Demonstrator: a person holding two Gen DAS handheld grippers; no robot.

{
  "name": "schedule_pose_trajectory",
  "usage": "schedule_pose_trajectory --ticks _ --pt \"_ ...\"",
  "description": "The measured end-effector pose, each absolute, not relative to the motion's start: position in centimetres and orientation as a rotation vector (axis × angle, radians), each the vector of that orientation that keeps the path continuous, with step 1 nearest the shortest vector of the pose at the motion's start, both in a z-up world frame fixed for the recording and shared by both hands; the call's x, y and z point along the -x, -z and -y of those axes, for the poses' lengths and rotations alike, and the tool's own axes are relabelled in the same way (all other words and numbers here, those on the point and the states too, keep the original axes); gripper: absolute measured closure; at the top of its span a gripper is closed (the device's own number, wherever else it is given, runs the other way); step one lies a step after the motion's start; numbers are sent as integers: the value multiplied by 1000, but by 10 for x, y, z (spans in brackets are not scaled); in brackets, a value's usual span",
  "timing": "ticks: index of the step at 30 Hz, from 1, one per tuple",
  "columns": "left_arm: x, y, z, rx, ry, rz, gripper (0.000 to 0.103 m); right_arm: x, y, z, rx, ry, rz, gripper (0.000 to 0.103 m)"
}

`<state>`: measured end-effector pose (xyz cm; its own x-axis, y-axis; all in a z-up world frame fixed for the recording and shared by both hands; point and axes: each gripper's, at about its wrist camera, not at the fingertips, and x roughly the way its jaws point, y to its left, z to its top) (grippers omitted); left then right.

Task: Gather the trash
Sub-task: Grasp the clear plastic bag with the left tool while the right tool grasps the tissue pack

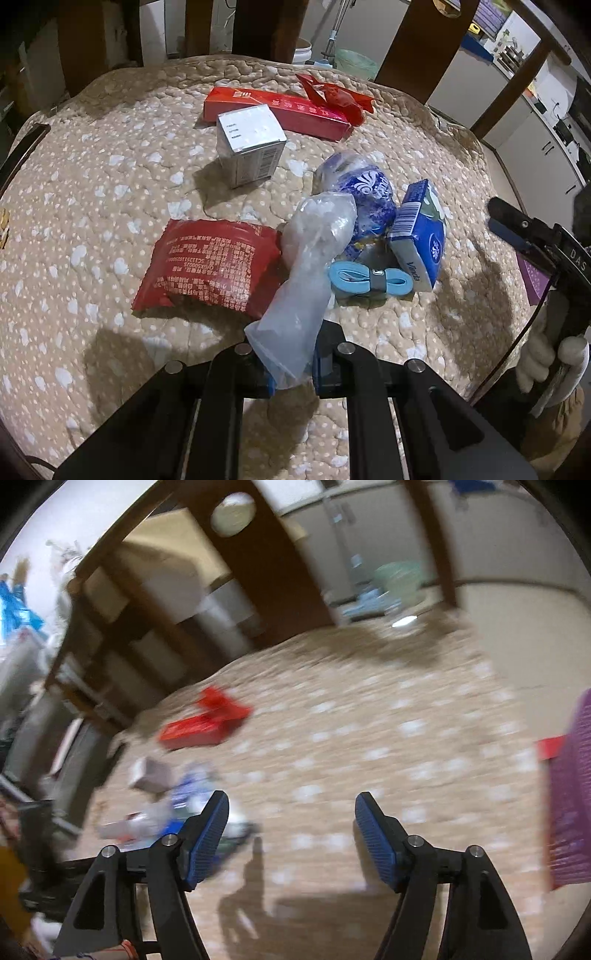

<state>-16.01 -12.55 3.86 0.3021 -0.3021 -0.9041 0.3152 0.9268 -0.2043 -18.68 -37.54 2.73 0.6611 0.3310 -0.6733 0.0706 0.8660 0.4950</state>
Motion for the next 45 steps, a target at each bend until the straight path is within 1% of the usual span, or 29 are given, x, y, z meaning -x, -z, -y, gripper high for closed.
schedule_pose_trajectory --ticks 5,7,8,11,14,16,17,18,21,23,28,34,45 --pt "159 -38 124 -19 404 -1185 90 162 -18 332 -517 -250 -921 26" --pt "158 -37 126 -30 402 -1178 89 158 -15 317 -506 -269 -940 26" --pt "157 -37 127 -31 400 -1176 86 156 -14 310 -496 -274 -946 26" --pt "151 -34 126 -19 394 -1174 79 150 -11 291 -446 -264 -951 16" --pt "148 -32 125 -3 392 -1174 74 145 -5 277 -413 -236 -956 15" --pt "146 -32 126 -5 393 -1174 74 144 -4 276 -396 -219 -957 19" --pt "147 -33 127 -12 395 -1174 77 144 -6 276 -387 -210 -962 30" --pt "148 -34 127 -16 404 -1172 92 145 -8 279 -394 -216 -963 37" --pt "155 -42 130 -21 439 -1157 93 150 -15 287 -425 -235 -953 45" --pt "160 -52 132 -22 457 -1133 94 155 -23 292 -417 -231 -932 47" --pt "172 -78 140 -19 505 -1065 94 172 -43 315 -430 -204 -865 48" --pt "185 -106 163 -47 569 -999 94 192 -55 360 -491 -131 -810 48" --pt "197 -112 204 -204 551 -945 94 213 -60 402 -537 -42 -773 47"
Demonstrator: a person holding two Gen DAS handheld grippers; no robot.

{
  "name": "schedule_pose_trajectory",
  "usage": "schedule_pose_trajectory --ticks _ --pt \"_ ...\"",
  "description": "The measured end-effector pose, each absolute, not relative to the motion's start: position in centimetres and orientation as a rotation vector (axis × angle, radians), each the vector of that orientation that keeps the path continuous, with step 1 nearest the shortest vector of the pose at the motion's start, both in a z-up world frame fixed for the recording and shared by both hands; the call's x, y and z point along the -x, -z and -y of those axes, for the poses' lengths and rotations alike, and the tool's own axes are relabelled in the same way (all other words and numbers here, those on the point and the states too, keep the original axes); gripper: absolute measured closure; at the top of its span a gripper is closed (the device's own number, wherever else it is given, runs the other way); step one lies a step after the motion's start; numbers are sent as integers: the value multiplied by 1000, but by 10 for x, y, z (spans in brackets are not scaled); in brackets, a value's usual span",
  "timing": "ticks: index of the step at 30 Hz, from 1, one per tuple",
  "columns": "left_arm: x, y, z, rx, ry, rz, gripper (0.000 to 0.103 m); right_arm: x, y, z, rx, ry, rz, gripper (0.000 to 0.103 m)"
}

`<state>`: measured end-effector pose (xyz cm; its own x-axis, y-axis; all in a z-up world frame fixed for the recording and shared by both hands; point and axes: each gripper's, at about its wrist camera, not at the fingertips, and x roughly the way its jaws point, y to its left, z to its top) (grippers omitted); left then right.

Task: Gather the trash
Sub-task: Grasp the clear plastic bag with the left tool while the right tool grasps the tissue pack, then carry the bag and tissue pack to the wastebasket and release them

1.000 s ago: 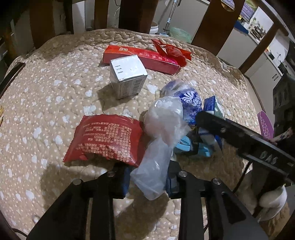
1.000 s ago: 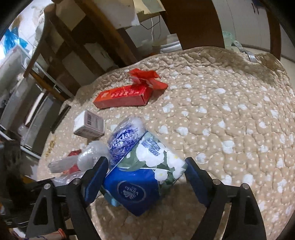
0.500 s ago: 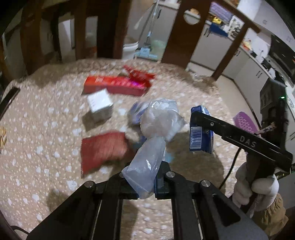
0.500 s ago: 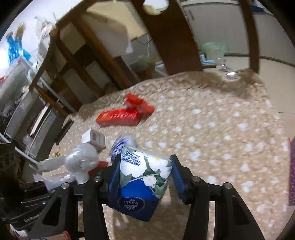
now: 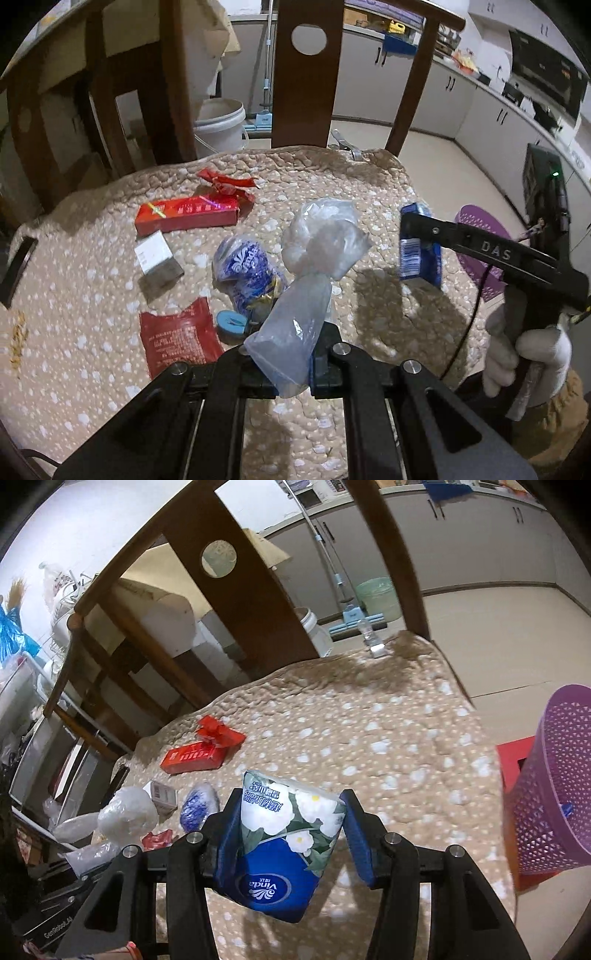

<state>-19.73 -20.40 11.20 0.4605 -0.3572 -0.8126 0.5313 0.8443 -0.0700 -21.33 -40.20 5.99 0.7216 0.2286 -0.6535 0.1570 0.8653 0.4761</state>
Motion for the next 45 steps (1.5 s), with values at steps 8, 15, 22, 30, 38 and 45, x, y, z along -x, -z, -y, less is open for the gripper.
schedule_pose_trajectory --ticks 8,15,22,30,38,45 --pt "209 -117 238 -352 537 -849 94 229 -63 416 -500 31 -758 47" --pt "215 -118 266 -385 597 -831 94 249 -66 441 -502 106 -733 47" --pt "215 -124 293 -353 694 -859 94 276 -63 479 -551 192 -712 47" --pt "218 -128 335 -334 810 -880 94 308 -57 523 -620 291 -686 47" --pt "220 -126 385 -330 912 -914 94 345 -52 580 -750 397 -617 47" --pt "227 -117 432 -353 970 -949 94 369 -41 628 -894 462 -551 46"
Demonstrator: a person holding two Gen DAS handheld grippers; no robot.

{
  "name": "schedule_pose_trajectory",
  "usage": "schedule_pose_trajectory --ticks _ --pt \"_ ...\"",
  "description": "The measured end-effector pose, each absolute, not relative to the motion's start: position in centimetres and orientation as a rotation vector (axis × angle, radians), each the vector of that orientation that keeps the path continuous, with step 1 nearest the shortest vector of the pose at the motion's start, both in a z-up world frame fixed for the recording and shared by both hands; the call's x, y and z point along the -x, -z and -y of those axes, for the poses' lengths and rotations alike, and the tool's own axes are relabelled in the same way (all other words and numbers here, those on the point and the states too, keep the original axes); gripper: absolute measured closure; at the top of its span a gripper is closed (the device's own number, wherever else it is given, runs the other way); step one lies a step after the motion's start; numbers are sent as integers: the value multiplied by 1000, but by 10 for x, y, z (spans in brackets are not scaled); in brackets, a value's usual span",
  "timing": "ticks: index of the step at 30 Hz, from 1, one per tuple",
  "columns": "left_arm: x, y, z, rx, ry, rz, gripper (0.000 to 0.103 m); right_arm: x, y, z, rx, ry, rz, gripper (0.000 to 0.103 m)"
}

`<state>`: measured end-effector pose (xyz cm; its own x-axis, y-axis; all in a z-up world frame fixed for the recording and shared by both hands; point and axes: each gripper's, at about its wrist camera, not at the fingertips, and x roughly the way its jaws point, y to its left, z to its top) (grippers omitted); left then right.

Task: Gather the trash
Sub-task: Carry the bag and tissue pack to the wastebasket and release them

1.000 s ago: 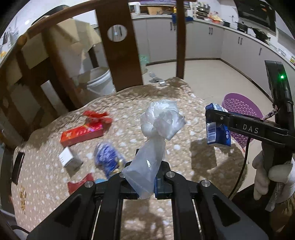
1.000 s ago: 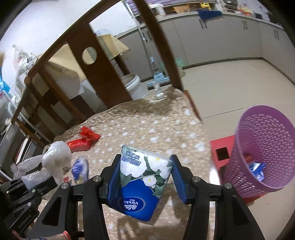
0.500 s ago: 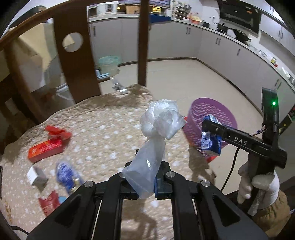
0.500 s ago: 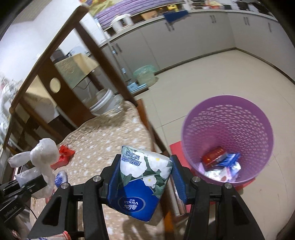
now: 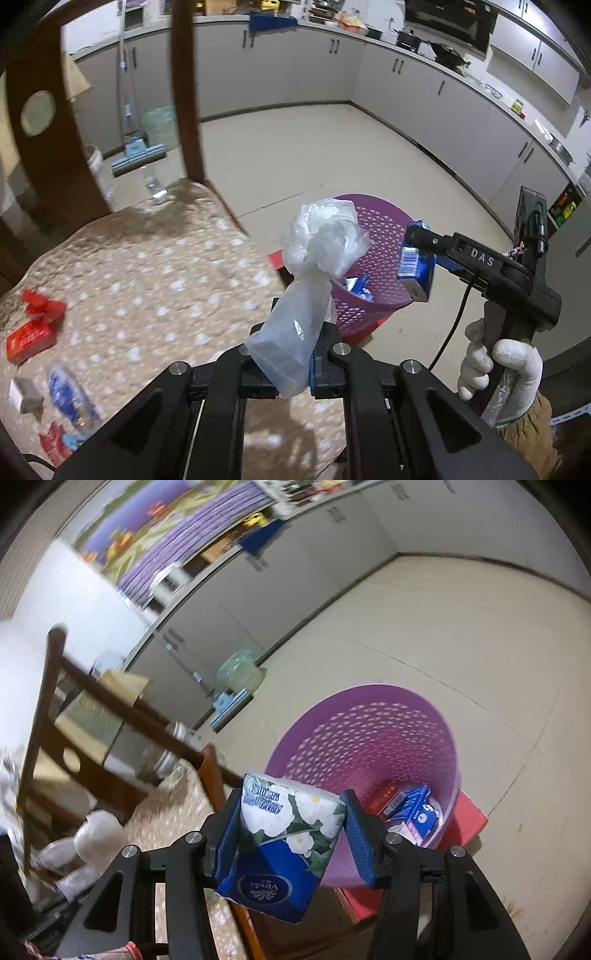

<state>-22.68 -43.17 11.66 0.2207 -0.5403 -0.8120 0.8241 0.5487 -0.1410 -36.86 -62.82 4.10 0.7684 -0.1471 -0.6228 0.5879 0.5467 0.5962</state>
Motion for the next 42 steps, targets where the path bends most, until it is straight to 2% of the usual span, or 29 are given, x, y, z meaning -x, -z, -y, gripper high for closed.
schedule_pose_trajectory --ticks 17,19,20,21,23,31,42 --pt "235 -83 542 -418 1053 -1019 94 383 -16 683 -1015 545 -499 45" --pt "232 -80 548 -414 1055 -1025 90 383 -14 685 -1028 545 -496 44" --pt "231 -78 550 -412 1052 -1029 80 383 -13 686 -1031 551 -491 42" --pt "230 -77 550 -407 1050 -1031 64 384 -13 687 -1029 560 -490 39" --pt "228 -77 546 -383 1039 -1016 49 384 -14 689 -1030 567 -483 36" --pt "233 -82 519 -394 1019 -982 47 374 -22 680 -993 559 -496 36" --pt "234 -95 438 -346 921 -951 36 345 -47 630 -768 580 -488 36"
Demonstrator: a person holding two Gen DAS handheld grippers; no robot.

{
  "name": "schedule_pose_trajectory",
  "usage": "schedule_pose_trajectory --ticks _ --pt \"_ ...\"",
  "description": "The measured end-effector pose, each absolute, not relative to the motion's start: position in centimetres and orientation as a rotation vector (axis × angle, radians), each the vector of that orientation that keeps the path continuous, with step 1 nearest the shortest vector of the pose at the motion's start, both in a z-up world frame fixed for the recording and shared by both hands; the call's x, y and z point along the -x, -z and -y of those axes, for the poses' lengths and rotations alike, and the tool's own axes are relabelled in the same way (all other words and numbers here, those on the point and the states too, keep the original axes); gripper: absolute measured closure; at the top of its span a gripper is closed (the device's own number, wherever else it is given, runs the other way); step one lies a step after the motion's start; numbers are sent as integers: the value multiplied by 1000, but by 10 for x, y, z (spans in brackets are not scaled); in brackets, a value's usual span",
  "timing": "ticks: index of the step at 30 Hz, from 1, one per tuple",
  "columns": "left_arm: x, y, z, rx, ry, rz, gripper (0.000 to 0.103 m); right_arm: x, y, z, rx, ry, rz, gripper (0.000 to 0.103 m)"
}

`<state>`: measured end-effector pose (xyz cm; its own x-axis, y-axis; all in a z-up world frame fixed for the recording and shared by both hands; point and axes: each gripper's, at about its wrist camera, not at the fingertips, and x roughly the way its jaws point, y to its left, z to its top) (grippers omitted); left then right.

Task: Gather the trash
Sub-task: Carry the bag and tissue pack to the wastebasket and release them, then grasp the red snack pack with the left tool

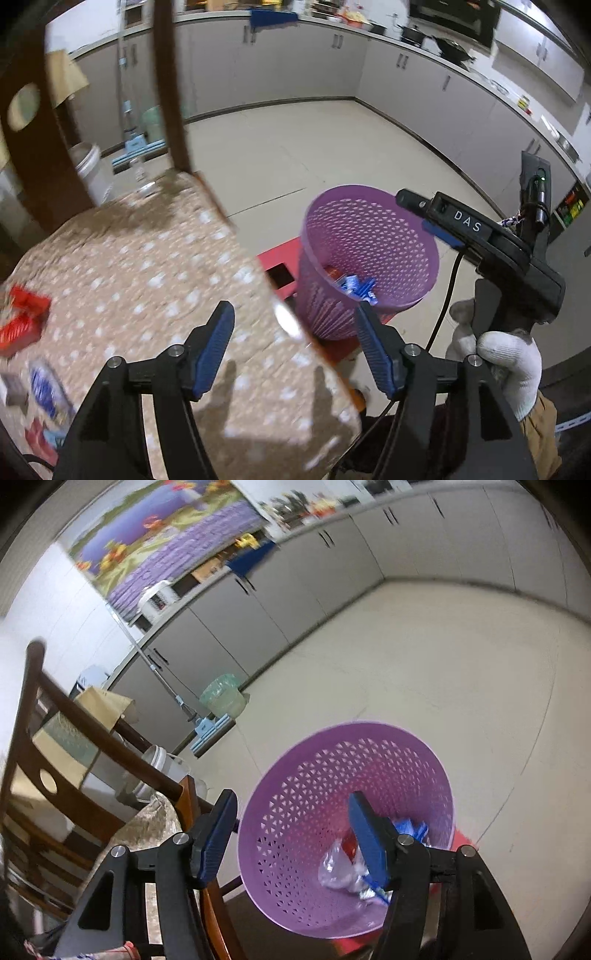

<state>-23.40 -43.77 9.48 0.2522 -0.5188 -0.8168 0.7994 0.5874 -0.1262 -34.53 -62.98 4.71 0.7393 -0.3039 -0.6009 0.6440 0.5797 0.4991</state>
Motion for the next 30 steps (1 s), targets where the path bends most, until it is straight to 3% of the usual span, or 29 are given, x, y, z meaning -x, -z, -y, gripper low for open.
schedule_pose_trajectory --ticks 5,21,30 --pt "223 -97 383 -279 847 -975 34 325 -57 592 -585 605 -481 30" --pt "163 -94 158 -184 308 -920 33 245 -47 487 -388 344 -695 29" --pt "125 -74 76 35 171 -1027 33 222 -36 440 -295 264 -753 29"
